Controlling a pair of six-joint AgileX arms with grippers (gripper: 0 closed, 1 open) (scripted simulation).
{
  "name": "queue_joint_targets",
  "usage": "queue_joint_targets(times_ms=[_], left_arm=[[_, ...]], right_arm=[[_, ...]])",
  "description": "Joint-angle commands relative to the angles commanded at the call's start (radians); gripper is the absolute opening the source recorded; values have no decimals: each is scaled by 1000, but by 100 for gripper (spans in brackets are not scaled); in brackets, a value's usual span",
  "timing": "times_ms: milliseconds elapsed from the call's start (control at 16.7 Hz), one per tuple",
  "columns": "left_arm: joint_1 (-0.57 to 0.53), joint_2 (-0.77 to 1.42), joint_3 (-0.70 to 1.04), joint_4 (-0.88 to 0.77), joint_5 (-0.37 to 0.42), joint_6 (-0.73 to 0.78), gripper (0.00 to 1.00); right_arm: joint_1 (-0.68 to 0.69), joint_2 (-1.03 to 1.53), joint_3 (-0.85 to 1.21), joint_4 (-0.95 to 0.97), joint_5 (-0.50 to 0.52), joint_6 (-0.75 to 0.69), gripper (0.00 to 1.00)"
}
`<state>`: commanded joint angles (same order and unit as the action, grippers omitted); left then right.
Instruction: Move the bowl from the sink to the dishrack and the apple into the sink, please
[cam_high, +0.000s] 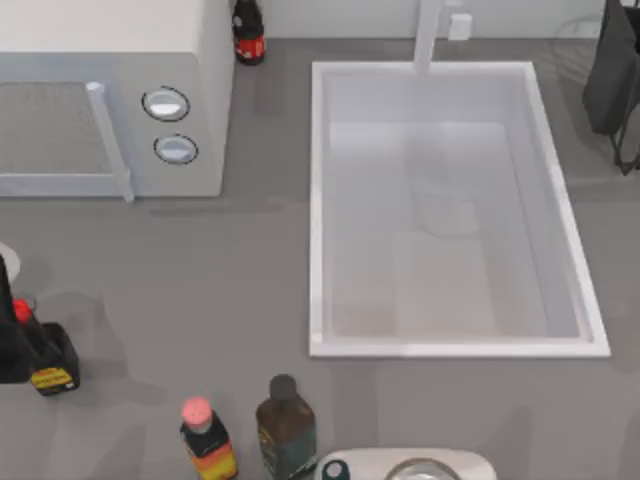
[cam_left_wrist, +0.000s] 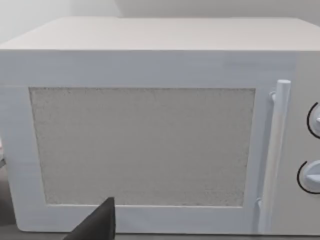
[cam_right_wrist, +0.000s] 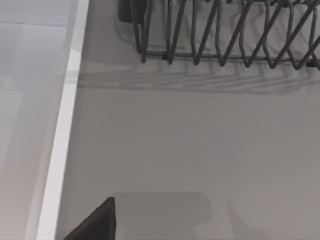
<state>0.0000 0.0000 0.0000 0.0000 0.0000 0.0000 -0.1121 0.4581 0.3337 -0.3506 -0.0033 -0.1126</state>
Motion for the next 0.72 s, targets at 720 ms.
queue_joint_targets(times_ms=[720], left_arm=[[0,0,0,0,0,0,100]], right_arm=[[-221,964,617,-662,4,-212,100]])
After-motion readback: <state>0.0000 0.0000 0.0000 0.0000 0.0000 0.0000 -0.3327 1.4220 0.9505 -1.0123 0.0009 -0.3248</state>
